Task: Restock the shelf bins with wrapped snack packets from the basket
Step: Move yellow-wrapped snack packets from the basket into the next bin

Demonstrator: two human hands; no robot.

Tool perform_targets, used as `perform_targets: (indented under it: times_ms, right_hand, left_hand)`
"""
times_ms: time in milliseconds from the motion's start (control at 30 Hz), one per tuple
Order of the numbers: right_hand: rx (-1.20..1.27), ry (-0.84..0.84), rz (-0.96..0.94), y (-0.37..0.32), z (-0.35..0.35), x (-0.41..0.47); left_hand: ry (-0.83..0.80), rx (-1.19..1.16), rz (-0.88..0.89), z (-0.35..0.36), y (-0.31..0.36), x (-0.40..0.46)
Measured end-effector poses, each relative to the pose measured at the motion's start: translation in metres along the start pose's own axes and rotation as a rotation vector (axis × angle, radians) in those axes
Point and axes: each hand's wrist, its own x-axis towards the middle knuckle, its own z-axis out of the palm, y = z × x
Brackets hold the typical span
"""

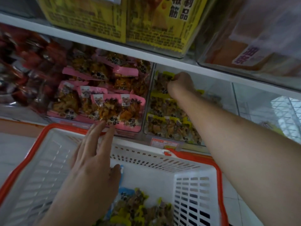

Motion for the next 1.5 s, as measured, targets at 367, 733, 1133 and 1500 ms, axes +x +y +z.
perform_targets:
  times_ms: [367,733,1133,1500]
  right_hand:
    - [-0.14,0.134,-0.083,0.021,0.034,0.032]
    - [-0.034,0.112,-0.149,0.036,0.009,-0.003]
    - [-0.356,-0.355,-0.846,0.077,0.001,-0.247]
    - [-0.789,-0.74,-0.417,0.17,0.115,-0.271]
  left_hand:
    - [-0.008,0.087,0.013,0.009,-0.007,0.003]
    - [0.003,0.01,0.009,-0.003,-0.005,0.005]
    - [0.15,0.02,-0.042,-0.061,-0.023,-0.01]
    - [-0.071,0.081,-0.289,-0.064,-0.065,-0.03]
